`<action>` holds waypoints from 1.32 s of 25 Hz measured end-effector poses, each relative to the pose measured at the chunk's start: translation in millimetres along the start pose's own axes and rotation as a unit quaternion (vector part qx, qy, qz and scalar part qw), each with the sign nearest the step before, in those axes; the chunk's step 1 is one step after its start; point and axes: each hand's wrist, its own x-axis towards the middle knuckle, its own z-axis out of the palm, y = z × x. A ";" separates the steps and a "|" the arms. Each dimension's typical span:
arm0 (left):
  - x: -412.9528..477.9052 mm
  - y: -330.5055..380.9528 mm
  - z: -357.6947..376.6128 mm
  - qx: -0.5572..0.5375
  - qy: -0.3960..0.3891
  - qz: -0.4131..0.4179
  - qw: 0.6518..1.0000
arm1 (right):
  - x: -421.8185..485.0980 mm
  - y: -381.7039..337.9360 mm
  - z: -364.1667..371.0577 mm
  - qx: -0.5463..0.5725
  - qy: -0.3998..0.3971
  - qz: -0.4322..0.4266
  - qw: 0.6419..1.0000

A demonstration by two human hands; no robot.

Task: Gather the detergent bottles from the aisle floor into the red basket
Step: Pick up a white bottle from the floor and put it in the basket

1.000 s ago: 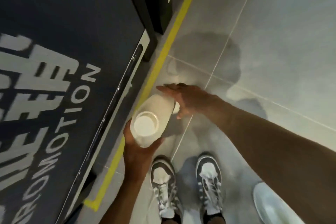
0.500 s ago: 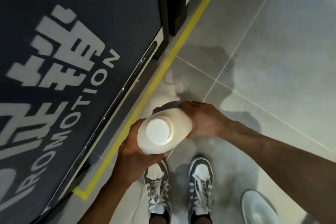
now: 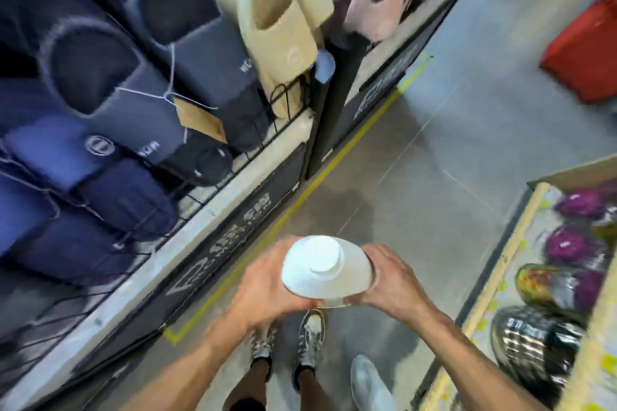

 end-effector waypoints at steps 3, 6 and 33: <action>-43.2 77.5 -58.2 0.018 0.020 0.054 0.998 | -56.2 -65.1 -74.8 -0.009 0.034 -0.029 0.999; -93.7 142.0 -118.5 0.014 0.065 0.101 0.993 | -100.1 -134.2 -132.3 0.022 0.064 -0.051 0.996; -733.4 6.8 -142.6 -0.067 0.610 -0.279 0.738 | -344.4 -599.2 185.4 -0.191 -0.342 -0.540 0.744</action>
